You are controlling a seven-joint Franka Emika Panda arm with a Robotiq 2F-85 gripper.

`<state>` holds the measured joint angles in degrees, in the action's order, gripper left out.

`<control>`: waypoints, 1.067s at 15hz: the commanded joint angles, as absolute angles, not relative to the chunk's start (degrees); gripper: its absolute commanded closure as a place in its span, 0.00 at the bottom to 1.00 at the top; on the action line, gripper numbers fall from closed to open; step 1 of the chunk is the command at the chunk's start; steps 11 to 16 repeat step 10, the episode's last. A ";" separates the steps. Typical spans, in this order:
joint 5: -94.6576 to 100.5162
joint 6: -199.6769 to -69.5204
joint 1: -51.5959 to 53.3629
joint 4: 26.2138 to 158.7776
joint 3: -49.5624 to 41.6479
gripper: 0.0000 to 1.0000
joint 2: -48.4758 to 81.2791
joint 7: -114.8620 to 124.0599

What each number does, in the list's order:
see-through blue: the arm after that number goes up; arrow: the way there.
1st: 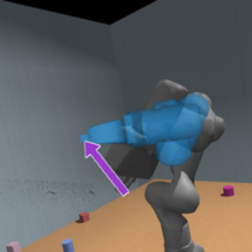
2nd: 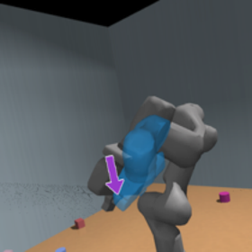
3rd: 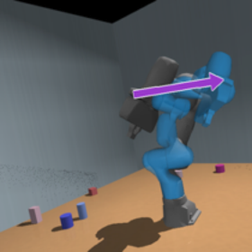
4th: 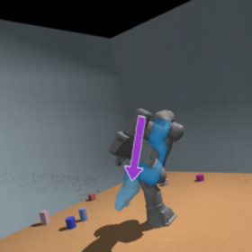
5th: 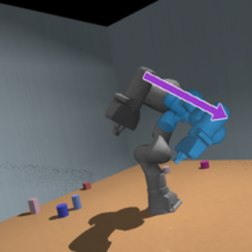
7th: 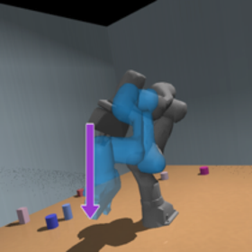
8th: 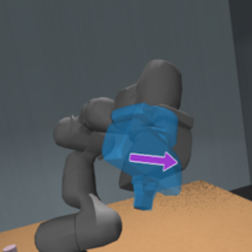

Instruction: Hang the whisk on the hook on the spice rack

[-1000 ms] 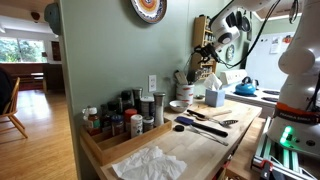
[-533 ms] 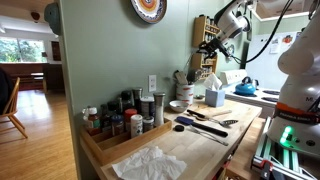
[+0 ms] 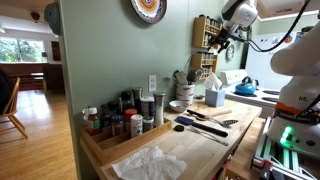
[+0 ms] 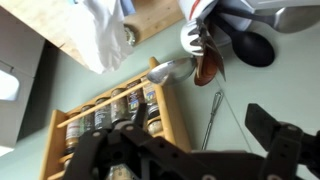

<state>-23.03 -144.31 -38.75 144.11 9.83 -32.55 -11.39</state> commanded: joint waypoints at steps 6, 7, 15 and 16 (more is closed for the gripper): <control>5.78 -134.37 -35.29 143.42 14.19 0.00 -41.09 14.24; 6.28 -134.33 -33.99 143.41 13.41 0.00 -41.25 14.65; 6.54 -134.38 -32.47 143.40 10.94 0.00 -40.39 14.37; 6.54 -134.38 -32.47 143.40 10.94 0.00 -40.39 14.37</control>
